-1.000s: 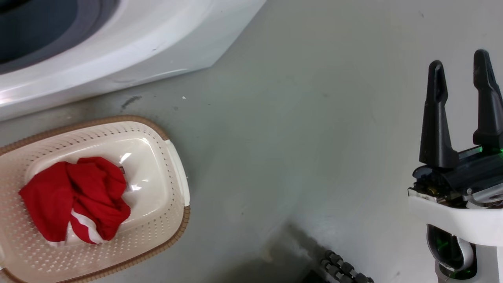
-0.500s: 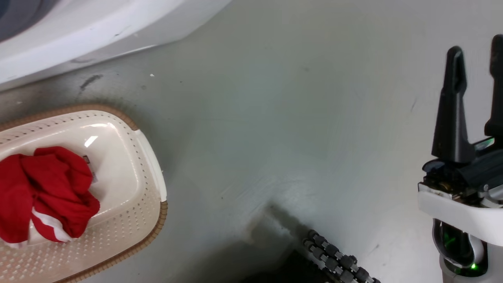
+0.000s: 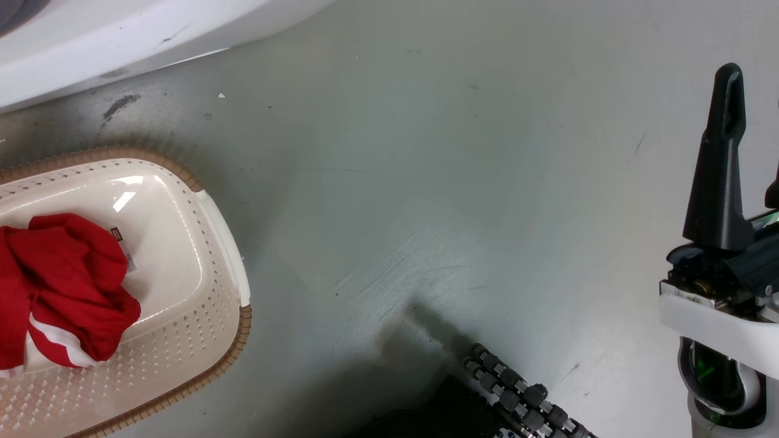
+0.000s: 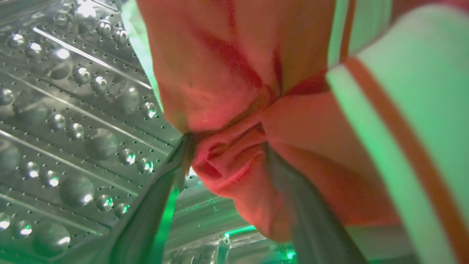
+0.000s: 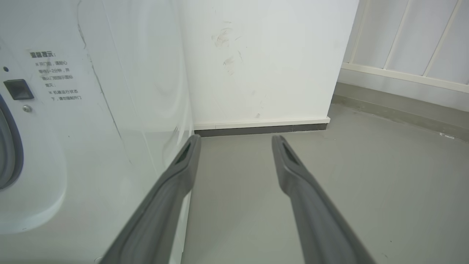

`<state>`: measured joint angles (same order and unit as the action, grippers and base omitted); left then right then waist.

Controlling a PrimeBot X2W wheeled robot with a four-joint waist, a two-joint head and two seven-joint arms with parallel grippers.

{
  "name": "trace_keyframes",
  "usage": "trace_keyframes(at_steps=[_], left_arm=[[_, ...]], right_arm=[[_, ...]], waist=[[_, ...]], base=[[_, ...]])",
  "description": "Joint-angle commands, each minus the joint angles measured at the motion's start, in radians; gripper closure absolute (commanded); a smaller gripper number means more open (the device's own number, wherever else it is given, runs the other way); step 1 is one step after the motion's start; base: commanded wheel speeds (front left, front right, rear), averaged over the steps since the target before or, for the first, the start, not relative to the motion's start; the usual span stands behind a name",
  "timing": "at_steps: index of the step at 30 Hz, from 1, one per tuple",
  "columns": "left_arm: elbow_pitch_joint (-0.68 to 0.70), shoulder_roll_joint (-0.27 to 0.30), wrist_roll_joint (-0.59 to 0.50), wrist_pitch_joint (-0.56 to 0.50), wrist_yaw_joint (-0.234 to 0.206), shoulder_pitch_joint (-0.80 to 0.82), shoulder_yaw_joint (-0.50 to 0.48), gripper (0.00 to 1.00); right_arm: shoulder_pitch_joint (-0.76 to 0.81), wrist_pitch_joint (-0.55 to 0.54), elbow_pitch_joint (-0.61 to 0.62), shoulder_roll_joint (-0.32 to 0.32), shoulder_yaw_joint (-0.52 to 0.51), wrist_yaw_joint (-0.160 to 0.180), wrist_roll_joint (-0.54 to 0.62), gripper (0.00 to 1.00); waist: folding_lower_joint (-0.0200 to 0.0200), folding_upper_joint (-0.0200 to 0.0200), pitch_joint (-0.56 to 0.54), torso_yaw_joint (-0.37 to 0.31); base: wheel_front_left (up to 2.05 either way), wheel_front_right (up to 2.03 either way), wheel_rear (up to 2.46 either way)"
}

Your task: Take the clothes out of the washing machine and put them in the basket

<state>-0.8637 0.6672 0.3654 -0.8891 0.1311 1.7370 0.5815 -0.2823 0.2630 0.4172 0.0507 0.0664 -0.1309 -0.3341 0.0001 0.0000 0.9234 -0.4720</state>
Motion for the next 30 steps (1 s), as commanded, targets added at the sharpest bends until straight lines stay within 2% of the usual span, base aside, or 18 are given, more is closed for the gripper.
trace_keyframes(at_steps=[1, 2, 3, 9, 15, 30], left_arm=[[-0.03, 0.021, -0.008, 0.001, -0.003, -0.011, 0.016, 0.22], [-0.035, 0.021, -0.009, 0.009, -0.004, -0.007, 0.022, 0.85], [-0.04, 0.021, -0.006, 0.017, -0.004, -0.005, 0.028, 1.0], [-0.068, 0.032, 0.014, 0.065, -0.004, 0.018, 0.056, 1.0], [-0.069, 0.039, 0.042, 0.159, -0.003, 0.013, 0.085, 1.0], [-0.11, 0.007, 0.165, 0.559, -0.003, -0.159, 0.128, 1.0]], right_arm=[[-0.002, 0.003, 0.003, -0.001, -0.004, 0.0, -0.001, 0.0], [-0.002, 0.003, 0.002, -0.001, -0.005, 0.0, -0.001, 0.0], [-0.004, 0.003, 0.002, -0.001, -0.006, 0.0, -0.001, 0.0], [-0.012, 0.003, -0.006, -0.001, -0.002, 0.0, 0.001, 0.0], [-0.026, 0.003, -0.011, -0.001, 0.005, 0.0, 0.006, 0.0], [0.012, 0.003, -0.04, -0.001, 0.0, 0.0, 0.087, 0.0]], waist=[[-0.0001, 0.0, 0.002, 0.002], [-0.0001, 0.0, 0.003, 0.002], [-0.0001, 0.0, 0.004, 0.003], [-0.0001, 0.0, -0.001, 0.002], [-0.0001, 0.0, -0.032, -0.002], [-0.0001, 0.0, -0.195, 0.082]], base=[[0.0, 0.0, 0.0], [0.0, 0.0, 0.0], [0.0, 0.0, 0.0], [0.0, 0.0, 0.0], [0.0, 0.0, 0.0], [0.0, 0.0, 0.0]])
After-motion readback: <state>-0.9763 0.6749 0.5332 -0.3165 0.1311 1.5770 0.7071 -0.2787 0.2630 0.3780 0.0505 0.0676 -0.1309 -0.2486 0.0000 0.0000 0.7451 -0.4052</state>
